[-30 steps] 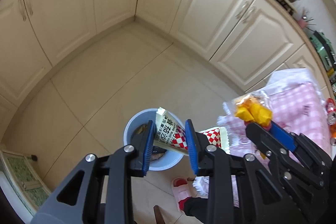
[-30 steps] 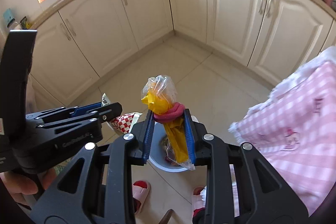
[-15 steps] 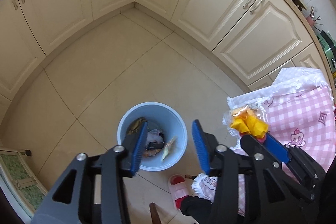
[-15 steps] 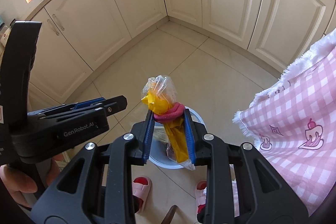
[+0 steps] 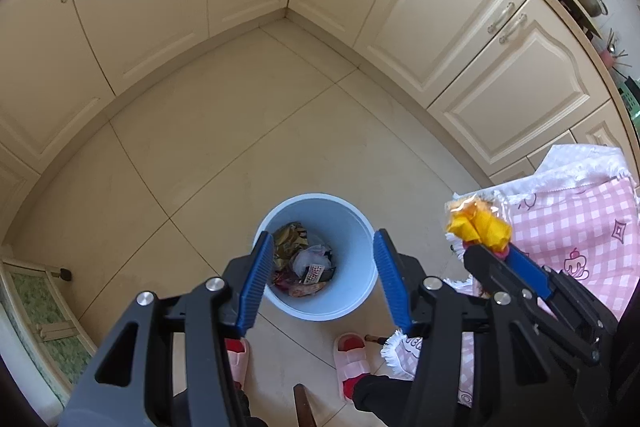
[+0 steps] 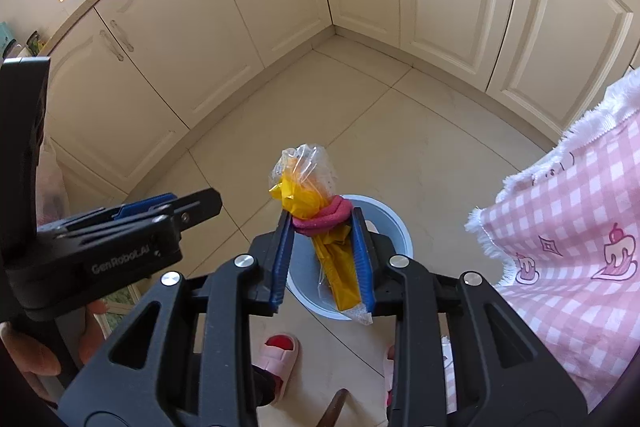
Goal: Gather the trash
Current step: 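Carry both wrappers over the blue bin and open both tools, then swing both open tools back over the table toward the two cans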
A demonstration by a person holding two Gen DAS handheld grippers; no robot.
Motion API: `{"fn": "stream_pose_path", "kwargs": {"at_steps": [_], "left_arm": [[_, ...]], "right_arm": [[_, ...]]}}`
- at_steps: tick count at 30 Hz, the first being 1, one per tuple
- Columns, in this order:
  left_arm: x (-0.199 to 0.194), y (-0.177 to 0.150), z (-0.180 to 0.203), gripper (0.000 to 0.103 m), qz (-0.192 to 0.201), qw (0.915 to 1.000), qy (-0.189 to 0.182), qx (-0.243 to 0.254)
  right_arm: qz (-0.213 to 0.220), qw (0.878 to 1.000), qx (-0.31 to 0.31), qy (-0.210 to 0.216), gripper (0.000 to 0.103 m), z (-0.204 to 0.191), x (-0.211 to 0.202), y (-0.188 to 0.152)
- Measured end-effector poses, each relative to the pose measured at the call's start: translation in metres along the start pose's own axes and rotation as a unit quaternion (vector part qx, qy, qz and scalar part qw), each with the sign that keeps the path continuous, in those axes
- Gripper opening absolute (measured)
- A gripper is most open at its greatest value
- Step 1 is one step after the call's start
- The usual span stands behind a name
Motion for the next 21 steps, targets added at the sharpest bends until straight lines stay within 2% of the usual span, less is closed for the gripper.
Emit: {"fn": "stream_pose_path", "kwargs": {"at_steps": [4, 5, 6, 15, 18, 21], "left_arm": [[-0.016, 0.000, -0.004, 0.051, 0.013, 0.9999, -0.003, -0.004], [-0.021, 0.000, -0.005, 0.051, 0.017, 0.9998, -0.004, -0.005], [-0.024, 0.000, -0.005, 0.051, 0.020, 0.9998, -0.003, -0.006], [-0.063, -0.008, 0.005, 0.053, 0.050, 0.9987, -0.009, -0.003], [-0.083, -0.014, 0.018, 0.054, 0.075, 0.9971, 0.012, 0.004], [-0.107, -0.021, 0.044, 0.063, 0.104, 0.9941, 0.013, 0.027]], "right_arm": [[0.014, 1.000, -0.003, 0.001, 0.032, -0.005, -0.007, 0.007], [0.019, 1.000, -0.004, -0.002, 0.039, -0.006, -0.010, 0.009], [0.024, 1.000, -0.004, -0.005, 0.051, -0.007, -0.013, 0.010], [0.060, 0.998, -0.004, -0.013, 0.052, -0.001, -0.056, 0.006], [0.086, 0.996, -0.002, -0.034, 0.052, 0.007, -0.086, 0.002], [0.123, 0.991, 0.007, -0.054, 0.053, 0.026, -0.128, -0.006]]}}
Point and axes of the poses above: each gripper's, at about its wrist camera, not at the fingertips, and x roughly the way its jaws point, z to its right, y to its top, the point moved 6 cm from there along x, roughly the way its jaws point, and after that the axes turned 11 degrees about -z, right-handed, at the moved point
